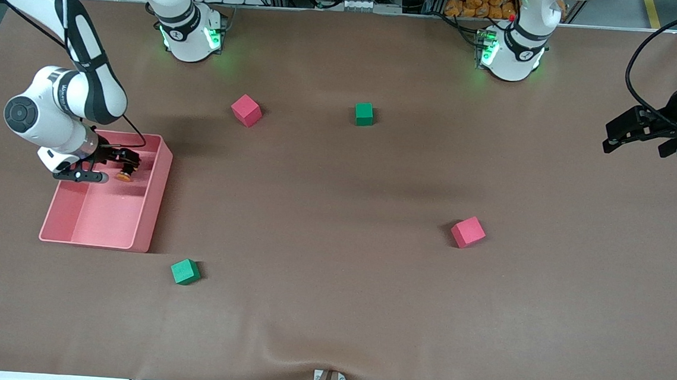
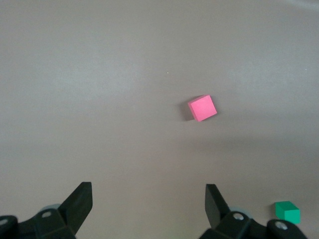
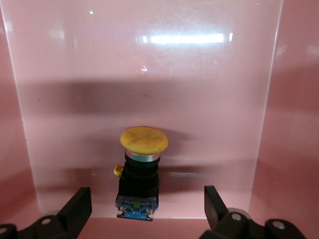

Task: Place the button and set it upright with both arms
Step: 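Close the right gripper on the button's black body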

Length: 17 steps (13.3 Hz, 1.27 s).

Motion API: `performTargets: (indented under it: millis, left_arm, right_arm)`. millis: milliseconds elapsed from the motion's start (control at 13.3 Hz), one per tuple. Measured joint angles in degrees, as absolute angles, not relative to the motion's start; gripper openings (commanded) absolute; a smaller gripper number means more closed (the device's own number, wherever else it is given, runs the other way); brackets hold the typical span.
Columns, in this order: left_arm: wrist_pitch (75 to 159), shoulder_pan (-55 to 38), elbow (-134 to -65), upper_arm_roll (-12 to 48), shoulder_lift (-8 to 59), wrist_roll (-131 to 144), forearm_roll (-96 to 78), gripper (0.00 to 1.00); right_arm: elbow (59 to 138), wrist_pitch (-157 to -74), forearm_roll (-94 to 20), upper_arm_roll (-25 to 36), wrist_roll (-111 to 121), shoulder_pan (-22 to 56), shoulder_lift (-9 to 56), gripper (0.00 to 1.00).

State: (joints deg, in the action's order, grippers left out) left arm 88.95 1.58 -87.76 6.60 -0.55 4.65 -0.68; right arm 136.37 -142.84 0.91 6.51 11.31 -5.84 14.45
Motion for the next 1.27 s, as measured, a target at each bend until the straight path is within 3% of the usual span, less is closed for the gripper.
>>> performTargets:
  millis: [524, 599, 674, 749, 824, 1274]
  left_arm:
    - [88.9, 1.6, -87.8, 6.6, -0.6, 4.6, -0.7, 1.00]
    - [88.9, 1.6, -87.8, 6.6, -0.6, 4.6, -0.7, 1.00]
    - [88.9, 1.6, -87.8, 6.6, -0.6, 4.6, -0.7, 1.00]
    - [88.9, 1.6, -87.8, 6.6, -0.6, 4.6, -0.7, 1.00]
    - [88.9, 1.6, -87.8, 6.6, -0.6, 4.6, -0.7, 1.00]
    - [88.9, 1.6, -87.8, 6.6, -0.5, 4.6, -0.7, 1.00]
  right_arm:
    - [136.9, -143.1, -1.2, 6.2, 10.8, -2.9, 16.0, 1.00]
    - [136.9, -143.2, -1.2, 6.3, 10.8, -2.9, 16.5, 0.96]
    - [136.9, -143.2, -1.2, 6.4, 10.8, -2.9, 17.0, 0.46]
    - [136.9, -143.2, -1.3, 6.5, 10.8, -3.0, 17.6, 0.12]
    - [136.9, -143.3, -1.3, 6.6, 10.8, -3.3, 18.1, 0.00]
    - [136.2, -142.4, -1.3, 7.1, 11.1, -4.5, 18.4, 0.00]
